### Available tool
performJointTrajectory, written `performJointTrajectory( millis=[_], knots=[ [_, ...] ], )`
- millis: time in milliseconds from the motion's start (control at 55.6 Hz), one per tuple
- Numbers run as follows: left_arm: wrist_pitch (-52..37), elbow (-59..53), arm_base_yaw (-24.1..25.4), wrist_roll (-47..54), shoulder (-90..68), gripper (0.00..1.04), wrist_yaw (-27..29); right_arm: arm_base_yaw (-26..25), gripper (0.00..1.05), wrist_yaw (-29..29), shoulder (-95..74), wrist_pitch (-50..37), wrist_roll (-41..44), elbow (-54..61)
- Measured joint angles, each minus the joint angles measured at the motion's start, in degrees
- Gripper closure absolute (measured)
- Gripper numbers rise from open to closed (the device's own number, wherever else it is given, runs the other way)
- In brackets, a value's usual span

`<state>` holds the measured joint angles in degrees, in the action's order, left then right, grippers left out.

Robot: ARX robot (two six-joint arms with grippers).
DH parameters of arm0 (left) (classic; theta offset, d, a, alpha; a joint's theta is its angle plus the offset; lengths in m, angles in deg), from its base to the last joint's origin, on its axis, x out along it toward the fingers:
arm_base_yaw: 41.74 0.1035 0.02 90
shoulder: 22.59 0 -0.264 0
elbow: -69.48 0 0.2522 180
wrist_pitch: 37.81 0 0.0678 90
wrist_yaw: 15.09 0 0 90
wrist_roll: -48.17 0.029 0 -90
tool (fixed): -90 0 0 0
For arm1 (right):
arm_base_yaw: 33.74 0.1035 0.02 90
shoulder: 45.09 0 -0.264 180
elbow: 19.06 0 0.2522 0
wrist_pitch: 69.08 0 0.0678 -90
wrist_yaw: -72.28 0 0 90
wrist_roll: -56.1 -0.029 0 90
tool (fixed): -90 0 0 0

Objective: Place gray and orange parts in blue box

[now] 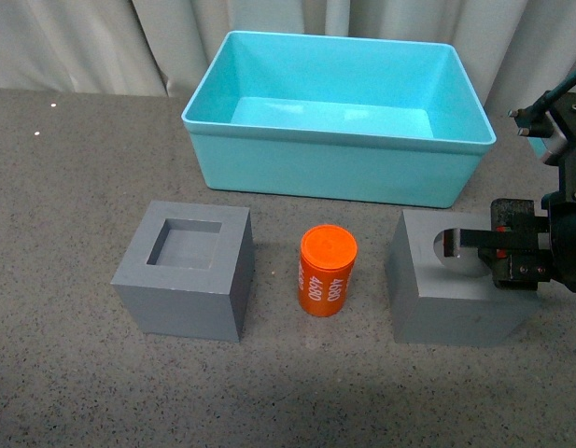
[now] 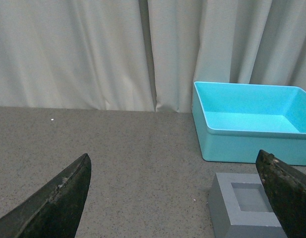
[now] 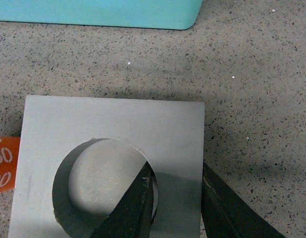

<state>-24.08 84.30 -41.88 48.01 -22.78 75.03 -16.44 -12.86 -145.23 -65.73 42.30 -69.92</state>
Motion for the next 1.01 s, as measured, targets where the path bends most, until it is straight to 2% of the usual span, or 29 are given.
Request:
performJointTrajectory(
  millis=[270,449,611,755,899,1007],
  knots=[
    [0.0,0.0,0.0,0.0,0.0,0.07,0.02,-1.07,0.87,-1.18,3.58,1.99,0.13,1.07],
    [0.0,0.0,0.0,0.0,0.0,0.07,0.02,-2.47,0.87,-2.14,15.06,5.9,0.92,1.6],
    [0.0,0.0,0.0,0.0,0.0,0.07,0.02,-3.13,0.87,-1.95,21.92,5.44,2.14,-2.6],
    [0.0,0.0,0.0,0.0,0.0,0.07,0.02,-3.74,0.87,-1.9,18.1,2.84,3.08,-8.52],
    [0.0,0.0,0.0,0.0,0.0,0.07,0.02,-4.61,0.87,-1.64,5.51,-2.75,3.65,-17.31],
    [0.0,0.0,0.0,0.0,0.0,0.07,0.02,-4.98,0.87,-1.66,-1.6,-3.15,3.93,-22.08]
  ],
)
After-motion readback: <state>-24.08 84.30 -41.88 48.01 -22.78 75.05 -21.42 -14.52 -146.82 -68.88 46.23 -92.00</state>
